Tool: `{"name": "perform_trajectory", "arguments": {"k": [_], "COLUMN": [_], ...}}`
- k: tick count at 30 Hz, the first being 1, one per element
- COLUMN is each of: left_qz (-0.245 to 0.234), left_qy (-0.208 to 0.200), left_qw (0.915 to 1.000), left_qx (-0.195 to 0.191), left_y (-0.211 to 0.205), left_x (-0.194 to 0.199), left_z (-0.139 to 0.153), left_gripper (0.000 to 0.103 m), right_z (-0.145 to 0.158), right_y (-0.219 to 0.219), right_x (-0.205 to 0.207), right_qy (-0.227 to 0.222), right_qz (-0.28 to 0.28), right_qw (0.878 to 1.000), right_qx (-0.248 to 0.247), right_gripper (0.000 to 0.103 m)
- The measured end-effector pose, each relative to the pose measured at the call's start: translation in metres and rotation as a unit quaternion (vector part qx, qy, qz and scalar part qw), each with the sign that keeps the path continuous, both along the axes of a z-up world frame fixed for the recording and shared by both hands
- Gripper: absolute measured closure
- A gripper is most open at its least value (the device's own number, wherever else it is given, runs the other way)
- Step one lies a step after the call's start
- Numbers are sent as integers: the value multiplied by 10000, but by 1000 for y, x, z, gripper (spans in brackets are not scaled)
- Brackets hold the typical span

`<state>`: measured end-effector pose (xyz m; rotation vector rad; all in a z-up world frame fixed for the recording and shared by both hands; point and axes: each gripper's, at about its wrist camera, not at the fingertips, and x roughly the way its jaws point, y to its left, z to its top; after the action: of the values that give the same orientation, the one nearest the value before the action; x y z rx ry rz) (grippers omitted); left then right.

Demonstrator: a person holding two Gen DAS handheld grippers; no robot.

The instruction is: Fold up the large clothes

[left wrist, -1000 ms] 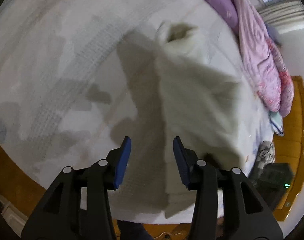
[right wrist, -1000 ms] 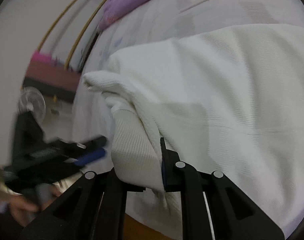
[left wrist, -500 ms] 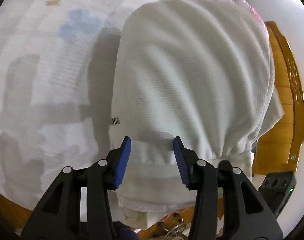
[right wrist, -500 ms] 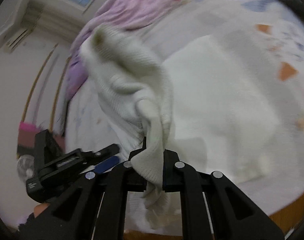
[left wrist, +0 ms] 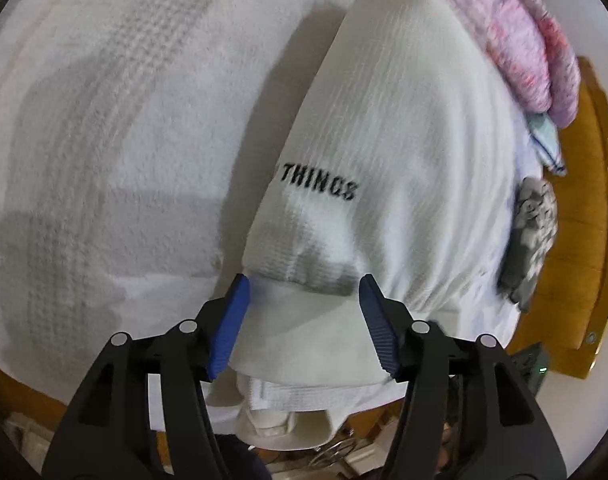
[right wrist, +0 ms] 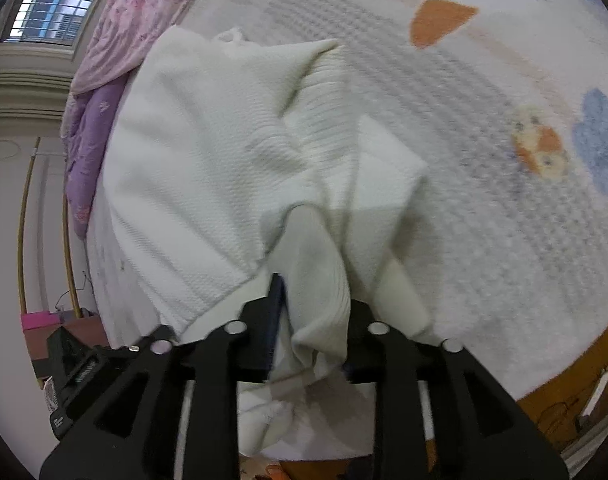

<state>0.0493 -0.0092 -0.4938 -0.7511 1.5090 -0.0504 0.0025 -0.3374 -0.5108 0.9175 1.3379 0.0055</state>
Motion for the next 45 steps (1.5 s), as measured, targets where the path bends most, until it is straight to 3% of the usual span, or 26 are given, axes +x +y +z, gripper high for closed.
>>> {"name": "perform_trajectory", "arguments": {"k": [4, 6, 8, 10, 12, 14, 17, 20, 24, 25, 29, 31, 32, 34, 36, 39, 41, 45], "left_qz": [21, 263, 427, 417, 364, 571, 830, 796, 851, 901, 941, 963, 929, 907, 856, 597, 322, -125], "left_qy": [106, 208, 206, 215, 337, 525, 566, 542, 600, 640, 595, 525, 509, 478, 461, 400, 320, 203], "left_qw": [9999, 9993, 9985, 9985, 9981, 9950, 9920, 9924, 9921, 9916, 9918, 9916, 9920, 9924, 9936, 9969, 9988, 9997], "left_qx": [31, -140, -261, -299, -366, -626, -762, -766, -703, -671, -633, -692, -689, -679, -582, -324, -176, -27], "left_y": [6, 12, 13, 11, 12, 13, 13, 9, 0, -1, -10, -14, -16, -17, -13, -22, -29, -33], "left_x": [-12, -17, -21, -25, -30, -37, -42, -41, -36, -34, -33, -32, -32, -33, -35, -31, -27, -16], "left_z": [-11, -19, -22, -24, -32, -44, -53, -54, -60, -59, -58, -54, -53, -52, -52, -42, -29, -5], "left_gripper": [40, 36, 35, 35, 32, 29, 26, 22, 14, 14, 19, 30, 32, 36, 43, 58, 71, 78], "right_z": [-10, -9, -6, -10, -25, -38, -47, -48, -48, -49, -58, -58, -58, -59, -64, -55, -35, 5], "right_y": [-11, -18, -24, -33, -36, -35, -31, -27, -23, -20, -15, -15, -13, -10, -8, -7, -1, 13], "right_x": [1, 0, 0, -3, -2, 0, 8, 15, 22, 26, 33, 33, 34, 35, 38, 44, 54, 68], "right_qy": [189, 320, 383, 403, 517, 579, 603, 569, 486, 425, 452, 388, 345, 349, 459, 399, 275, 61], "right_qz": [-37, -22, -87, -214, -251, -265, -292, -221, -383, -442, -540, -661, -585, -422, -364, -240, 7, 301], "right_qw": [9992, 9989, 9991, 9987, 9964, 9938, 9925, 9931, 9883, 9845, 9836, 9787, 9769, 9776, 9791, 9826, 9890, 9957], "right_qx": [364, 356, 170, 245, 623, 909, 1020, 1003, 1395, 1644, 1660, 1907, 2024, 2033, 1947, 1800, 1455, 878], "right_gripper": [67, 48, 38, 36, 35, 32, 22, 16, 16, 16, 16, 18, 26, 31, 52, 71, 75, 78]}}
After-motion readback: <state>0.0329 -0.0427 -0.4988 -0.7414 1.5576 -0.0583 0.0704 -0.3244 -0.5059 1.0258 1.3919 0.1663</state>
